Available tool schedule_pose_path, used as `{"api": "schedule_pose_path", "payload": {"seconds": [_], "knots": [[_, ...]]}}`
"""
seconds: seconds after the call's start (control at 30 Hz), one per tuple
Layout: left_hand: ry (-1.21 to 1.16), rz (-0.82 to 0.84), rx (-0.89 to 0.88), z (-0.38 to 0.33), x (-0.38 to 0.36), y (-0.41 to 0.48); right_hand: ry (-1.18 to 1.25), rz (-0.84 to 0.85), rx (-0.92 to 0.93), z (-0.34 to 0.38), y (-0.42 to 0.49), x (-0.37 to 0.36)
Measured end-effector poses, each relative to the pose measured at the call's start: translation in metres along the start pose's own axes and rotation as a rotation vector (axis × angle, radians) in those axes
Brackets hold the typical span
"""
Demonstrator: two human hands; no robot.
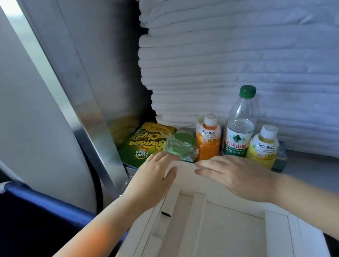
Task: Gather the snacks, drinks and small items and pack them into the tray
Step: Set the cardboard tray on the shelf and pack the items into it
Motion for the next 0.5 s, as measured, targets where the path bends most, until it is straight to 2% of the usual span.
{"api": "schedule_pose_path", "payload": {"seconds": [0.33, 0.4, 0.5], "knots": [[-0.015, -0.150, 0.267, 0.044, -0.001, 0.056, 0.077, -0.034, -0.031, -0.002, 0.000, 0.004], [0.068, -0.173, 0.337, 0.063, 0.001, 0.071, 0.094, -0.033, -0.042, -0.003, 0.000, 0.004], [0.272, -0.094, 0.460, 0.092, -0.005, 0.089, 0.121, -0.038, -0.054, -0.004, 0.000, 0.004]]}}
Point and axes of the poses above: each hand's wrist, its own y-axis towards the middle knuckle, its own x-axis out of the back of the hand, z = x × y, the point moved 7 cm from there along y, towards the middle knuckle, and after that the axes turned 2 degrees about x, right-handed, at the moved point
